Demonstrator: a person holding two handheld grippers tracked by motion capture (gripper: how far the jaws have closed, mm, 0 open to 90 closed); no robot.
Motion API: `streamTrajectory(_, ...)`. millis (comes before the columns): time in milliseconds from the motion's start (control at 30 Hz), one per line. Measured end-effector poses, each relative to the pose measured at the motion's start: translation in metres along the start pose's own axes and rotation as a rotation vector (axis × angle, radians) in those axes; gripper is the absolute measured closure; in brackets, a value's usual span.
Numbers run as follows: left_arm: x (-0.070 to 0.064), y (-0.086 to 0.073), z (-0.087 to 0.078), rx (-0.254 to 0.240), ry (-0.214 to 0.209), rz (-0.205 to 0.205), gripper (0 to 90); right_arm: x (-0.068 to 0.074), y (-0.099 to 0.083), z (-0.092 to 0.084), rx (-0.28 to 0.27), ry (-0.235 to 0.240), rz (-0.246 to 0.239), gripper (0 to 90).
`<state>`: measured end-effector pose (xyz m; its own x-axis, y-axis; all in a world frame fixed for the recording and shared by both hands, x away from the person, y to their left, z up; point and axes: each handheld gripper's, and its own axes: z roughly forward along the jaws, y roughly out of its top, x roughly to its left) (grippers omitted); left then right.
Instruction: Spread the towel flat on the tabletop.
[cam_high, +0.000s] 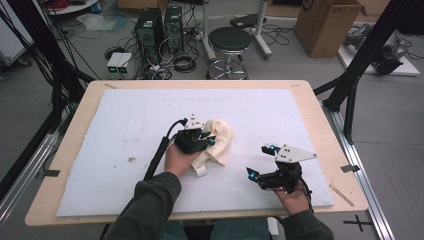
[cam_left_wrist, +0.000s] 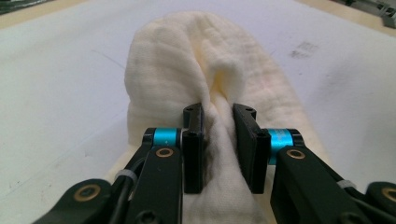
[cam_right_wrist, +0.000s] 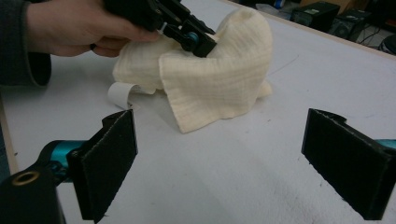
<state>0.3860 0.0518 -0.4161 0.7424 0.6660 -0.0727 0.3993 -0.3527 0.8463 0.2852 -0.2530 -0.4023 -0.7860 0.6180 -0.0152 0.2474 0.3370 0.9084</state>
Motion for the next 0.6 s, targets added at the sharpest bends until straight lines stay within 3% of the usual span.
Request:
streamTrajectory(167,0.009,-0.004,0.004,0.029,0.008,-0.026,62.8,0.003,0.001,0.003,0.012,0.009,-0.014,9.7)
streamTrajectory(267,0.009,-0.001,-0.001,0.009,0.005,-0.029,55.3,0.003,0.000,0.005,0.018,0.013,-0.013,9.7)
streamTrajectory(500,0.013,0.002,-0.024,-0.037,-0.001,-0.035,44.0,0.007,0.001,0.009,0.044,0.026,-0.035,9.7)
streamTrajectory(600,0.010,0.001,-0.037,-0.047,-0.012,-0.002,43.4,0.008,0.002,0.012,0.052,0.034,-0.038,9.7)
